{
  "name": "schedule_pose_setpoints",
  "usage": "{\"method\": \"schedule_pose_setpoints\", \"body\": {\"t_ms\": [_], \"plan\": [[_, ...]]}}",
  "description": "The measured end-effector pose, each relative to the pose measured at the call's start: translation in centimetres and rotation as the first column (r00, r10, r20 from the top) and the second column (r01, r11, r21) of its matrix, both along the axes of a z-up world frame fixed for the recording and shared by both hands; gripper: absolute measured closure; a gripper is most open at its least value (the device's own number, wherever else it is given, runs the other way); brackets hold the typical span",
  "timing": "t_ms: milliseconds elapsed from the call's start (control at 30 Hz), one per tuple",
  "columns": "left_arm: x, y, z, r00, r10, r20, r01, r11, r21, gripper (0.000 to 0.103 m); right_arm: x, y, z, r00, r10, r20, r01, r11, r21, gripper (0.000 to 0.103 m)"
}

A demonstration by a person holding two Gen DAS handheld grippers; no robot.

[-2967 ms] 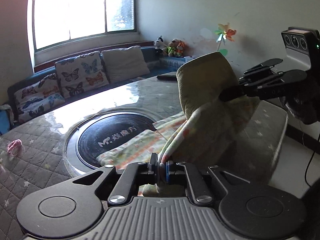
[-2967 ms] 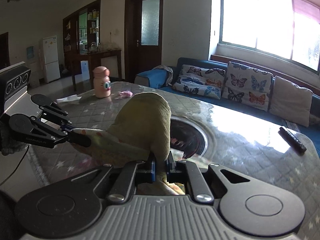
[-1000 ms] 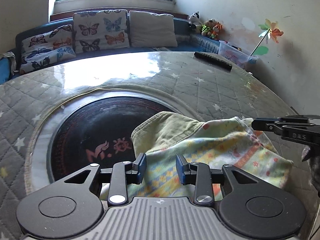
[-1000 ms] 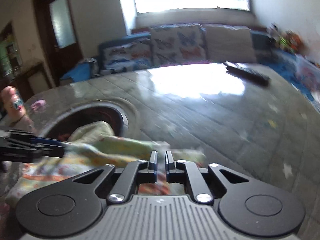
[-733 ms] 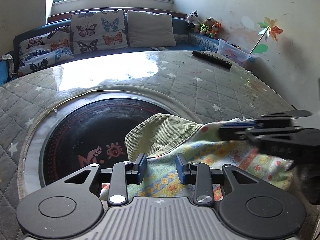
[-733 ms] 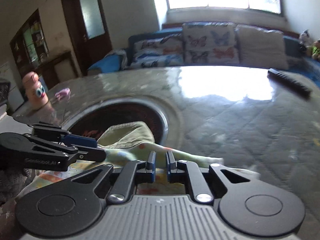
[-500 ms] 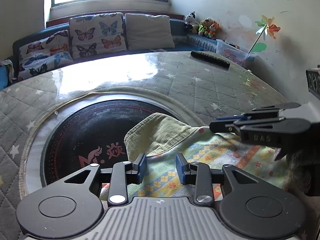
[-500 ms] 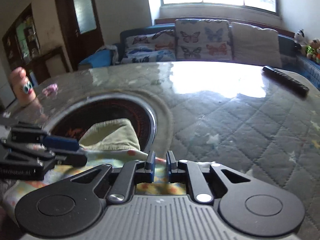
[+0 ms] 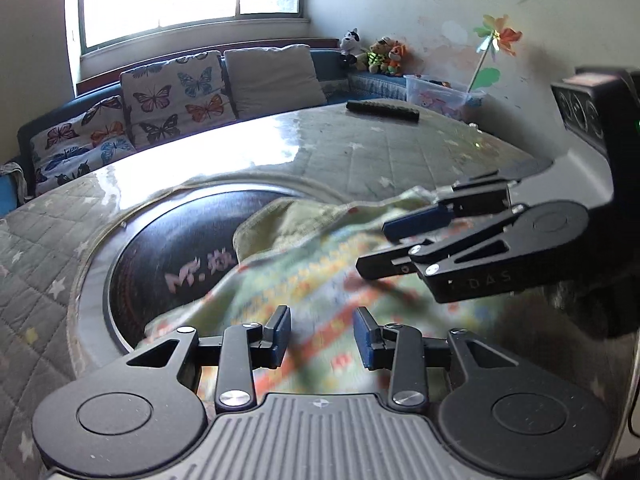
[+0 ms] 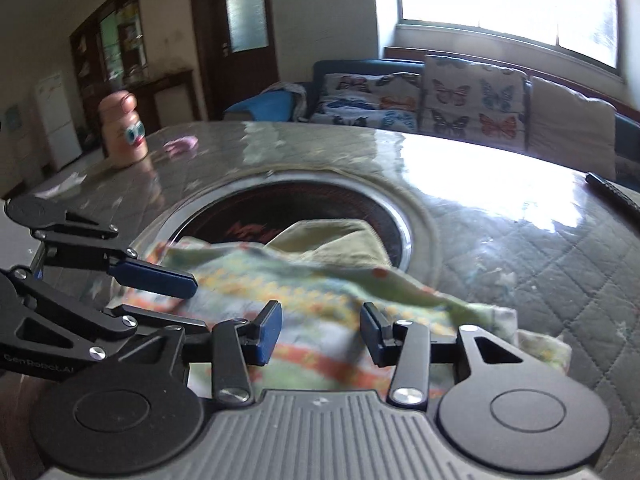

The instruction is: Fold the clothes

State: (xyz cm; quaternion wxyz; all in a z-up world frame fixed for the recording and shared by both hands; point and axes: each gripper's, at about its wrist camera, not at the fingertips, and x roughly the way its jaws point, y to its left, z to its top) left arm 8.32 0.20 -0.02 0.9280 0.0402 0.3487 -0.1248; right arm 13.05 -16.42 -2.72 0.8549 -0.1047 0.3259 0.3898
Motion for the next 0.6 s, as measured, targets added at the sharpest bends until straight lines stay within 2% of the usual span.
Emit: {"method": "schedule_pose_setpoints", "body": {"t_ms": [67,300,467,600], "plan": [[-1.0,-0.1,-0.3,1.000,-0.001,0.003,0.001,1.000,0.004,0.065,-1.1,0.0,-0.1,1.000,0.026,0.005,-0.026,1.000,-0.014,0.052],[-4.0,-0.2,-0.6,0.999,0.008,0.047,-0.008,1.000,0.020,0.061,-5.4,-0.8,-0.4,0.997,0.064,0.046,-0.061,0.997,-0.053,0.048],[-5.4,-0.4,-1.1,0.998,0.013,0.060,-0.015,0.999,0.028,0.058,-7.4,-2.3,-0.8,0.998,0.033,0.044,-0.031,0.999,-0.035,0.046],[-5.9,-0.2,-1.4,0.998,0.028,0.058,-0.029,0.999,0.013,0.054,-7.9,-4.0,-1.0,1.000,-0.014,0.025,0.014,1.000,-0.022,0.037]]}}
